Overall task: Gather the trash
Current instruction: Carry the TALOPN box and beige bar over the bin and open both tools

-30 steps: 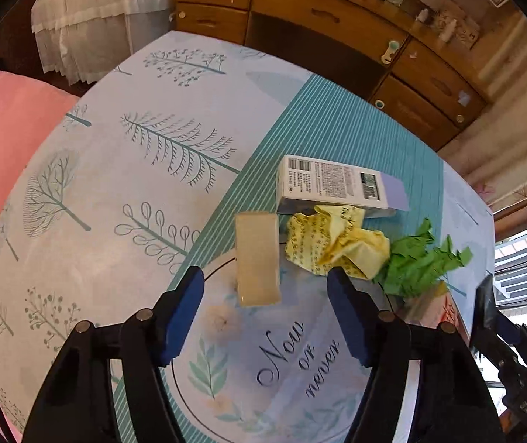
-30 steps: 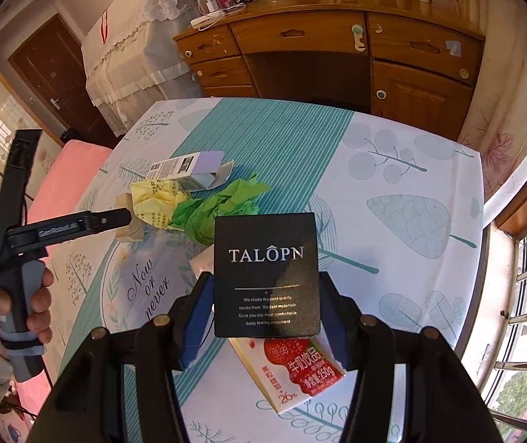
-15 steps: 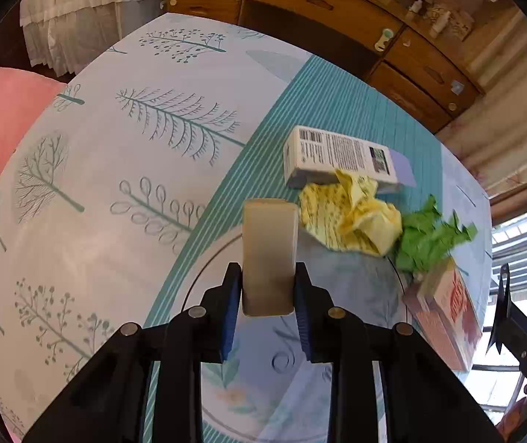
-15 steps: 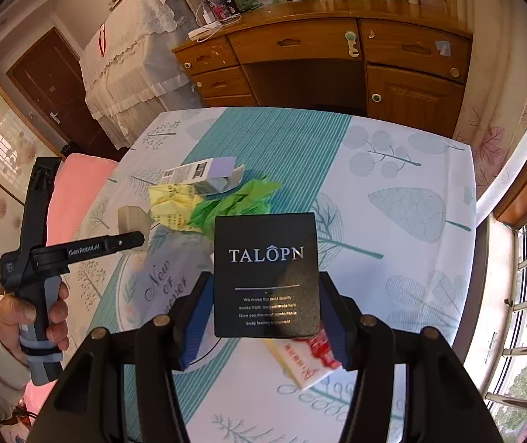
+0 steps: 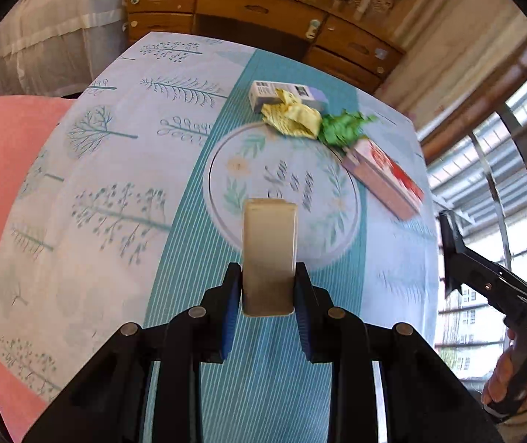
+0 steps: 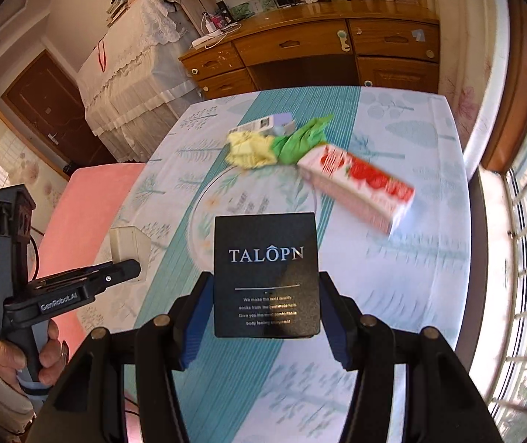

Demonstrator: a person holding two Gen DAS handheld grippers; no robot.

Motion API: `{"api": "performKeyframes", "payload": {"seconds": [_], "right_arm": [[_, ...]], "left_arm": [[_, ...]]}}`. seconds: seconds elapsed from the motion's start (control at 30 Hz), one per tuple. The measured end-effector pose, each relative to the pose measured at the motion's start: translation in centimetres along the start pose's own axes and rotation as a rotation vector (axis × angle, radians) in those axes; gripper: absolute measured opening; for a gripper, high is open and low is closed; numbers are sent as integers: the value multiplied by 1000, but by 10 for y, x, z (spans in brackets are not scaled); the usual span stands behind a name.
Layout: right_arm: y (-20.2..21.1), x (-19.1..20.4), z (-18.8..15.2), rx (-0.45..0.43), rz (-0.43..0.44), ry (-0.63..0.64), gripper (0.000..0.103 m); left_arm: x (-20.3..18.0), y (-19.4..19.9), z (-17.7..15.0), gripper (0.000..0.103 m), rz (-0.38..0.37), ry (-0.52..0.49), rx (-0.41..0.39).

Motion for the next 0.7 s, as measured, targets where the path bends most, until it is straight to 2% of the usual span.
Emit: {"api": "performKeyframes", "payload": {"seconds": [0.17, 0.37, 0.5, 0.7], "right_arm": [[38, 48, -77, -25, -42, -86, 56], [70, 113, -175, -28, -63, -174, 56], [81, 144, -231, 7, -72, -207, 56], [83, 165, -301, 108, -89, -222, 56]], "left_arm": [[11, 49, -69, 26, -79, -99, 53], [37, 95, -150, 26, -128, -205, 105], [52, 118, -201, 26, -143, -239, 150], [59, 129, -258, 26, -169, -248, 213]]}}
Point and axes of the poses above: each gripper's, at about its wrist camera, not at the fingertips, and y roughly against the way its jaws point, x to its left, z to its top, the point moved 4 cm from there along -y, roughly the way its jaws point, and after that the axes turned 11 degrees about -z, right-handed, at the moved point
